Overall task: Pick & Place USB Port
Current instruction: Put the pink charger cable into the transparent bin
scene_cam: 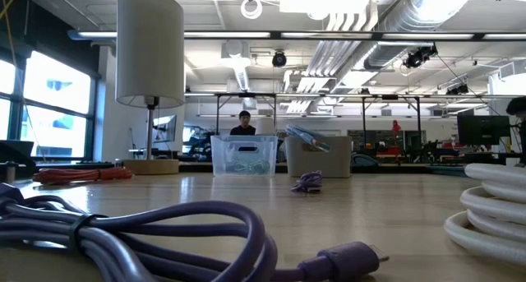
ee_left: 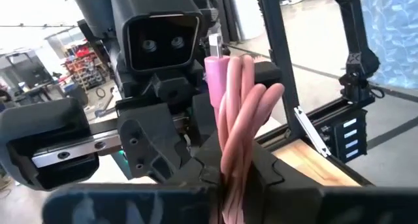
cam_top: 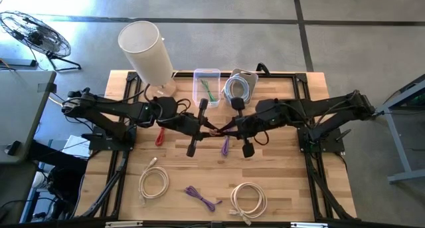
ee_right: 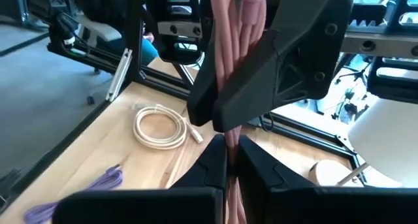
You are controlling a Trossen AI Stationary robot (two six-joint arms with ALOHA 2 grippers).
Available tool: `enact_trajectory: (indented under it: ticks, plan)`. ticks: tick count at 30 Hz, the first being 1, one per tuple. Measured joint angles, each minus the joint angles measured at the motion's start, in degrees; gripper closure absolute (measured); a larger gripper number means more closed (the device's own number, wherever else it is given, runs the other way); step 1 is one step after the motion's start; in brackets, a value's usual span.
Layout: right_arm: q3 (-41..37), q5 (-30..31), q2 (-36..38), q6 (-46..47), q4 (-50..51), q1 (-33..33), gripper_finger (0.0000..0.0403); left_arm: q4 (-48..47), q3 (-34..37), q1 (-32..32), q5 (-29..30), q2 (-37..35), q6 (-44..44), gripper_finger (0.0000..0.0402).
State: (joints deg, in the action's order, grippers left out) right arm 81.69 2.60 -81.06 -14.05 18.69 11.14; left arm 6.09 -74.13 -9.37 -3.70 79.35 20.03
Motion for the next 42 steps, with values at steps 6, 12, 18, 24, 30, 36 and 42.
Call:
enact_trajectory:
  ticks: [6,12,18,24,30,36,42]
  plan:
    - [0.0,1.07,0.02,2.16,0.22,0.0,0.0351,0.24,0.0,0.0,0.43,0.0,-0.79,0.039]
    - [0.0,5.7,0.05,6.57,3.16,0.02,0.0268,0.17,-0.02,0.0,1.51,-0.08,-0.77,0.0391]
    - [-0.02,10.72,1.84,8.48,9.7,0.99,0.0214,-6.09,-0.11,-0.02,7.19,-2.93,2.68,0.0391]
    - [0.0,17.88,5.91,14.37,17.21,2.77,0.0204,-15.89,-0.13,0.07,21.17,-5.37,7.02,0.0391]
    - [0.0,18.9,10.56,19.13,23.99,5.14,0.0204,-25.18,-0.07,5.19,31.21,-5.23,-4.97,0.0391]
    - [0.0,18.98,13.96,22.56,28.21,7.13,0.0204,-27.76,-0.15,11.03,33.84,-2.77,-21.8,0.0391]
    - [0.0,19.04,14.8,25.74,31.32,9.21,0.0204,-28.69,-0.04,17.97,31.91,2.0,-35.19,0.0391]
